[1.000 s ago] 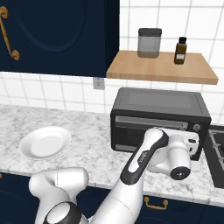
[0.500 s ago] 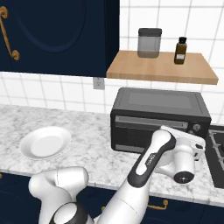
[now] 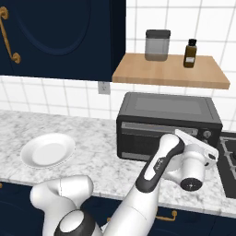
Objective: Pick up the kebab skewer and baguette bread, and place them inside the toaster oven. Close the toaster oven door and start by setting the timer.
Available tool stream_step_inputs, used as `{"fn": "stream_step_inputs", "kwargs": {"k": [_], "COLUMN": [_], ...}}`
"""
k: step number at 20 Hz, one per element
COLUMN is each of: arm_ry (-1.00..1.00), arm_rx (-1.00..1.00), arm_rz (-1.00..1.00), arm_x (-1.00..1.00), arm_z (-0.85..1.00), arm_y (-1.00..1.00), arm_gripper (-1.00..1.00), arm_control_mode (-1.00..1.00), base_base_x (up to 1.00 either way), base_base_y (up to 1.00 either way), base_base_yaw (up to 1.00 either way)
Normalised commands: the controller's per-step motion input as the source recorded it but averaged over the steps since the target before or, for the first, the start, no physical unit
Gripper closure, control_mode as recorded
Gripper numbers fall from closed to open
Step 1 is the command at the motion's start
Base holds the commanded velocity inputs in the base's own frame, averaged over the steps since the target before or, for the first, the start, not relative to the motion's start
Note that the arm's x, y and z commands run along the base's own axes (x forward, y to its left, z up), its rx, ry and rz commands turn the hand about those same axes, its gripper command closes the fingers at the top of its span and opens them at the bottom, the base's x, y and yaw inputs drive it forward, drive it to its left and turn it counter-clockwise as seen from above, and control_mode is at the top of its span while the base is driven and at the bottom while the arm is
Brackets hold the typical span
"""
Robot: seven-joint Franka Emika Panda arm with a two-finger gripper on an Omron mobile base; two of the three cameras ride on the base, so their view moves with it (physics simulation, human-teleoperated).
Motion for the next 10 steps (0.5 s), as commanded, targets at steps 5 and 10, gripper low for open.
{"fn": "stream_step_inputs", "kwargs": {"k": [5,10], "arm_ry": [0.00,0.00], "arm_rx": [0.05,0.01], "arm_rz": [-0.01,0.00], "arm_x": [0.18,0.18], "arm_z": [0.00,0.00], "arm_y": [-0.08,-0.03], "arm_gripper": [-1.00,-1.00], "arm_control_mode": [-1.00,-1.00], "base_base_x": [0.00,0.00], "base_base_y": [0.00,0.00], "base_base_yaw": [0.00,0.00]}}
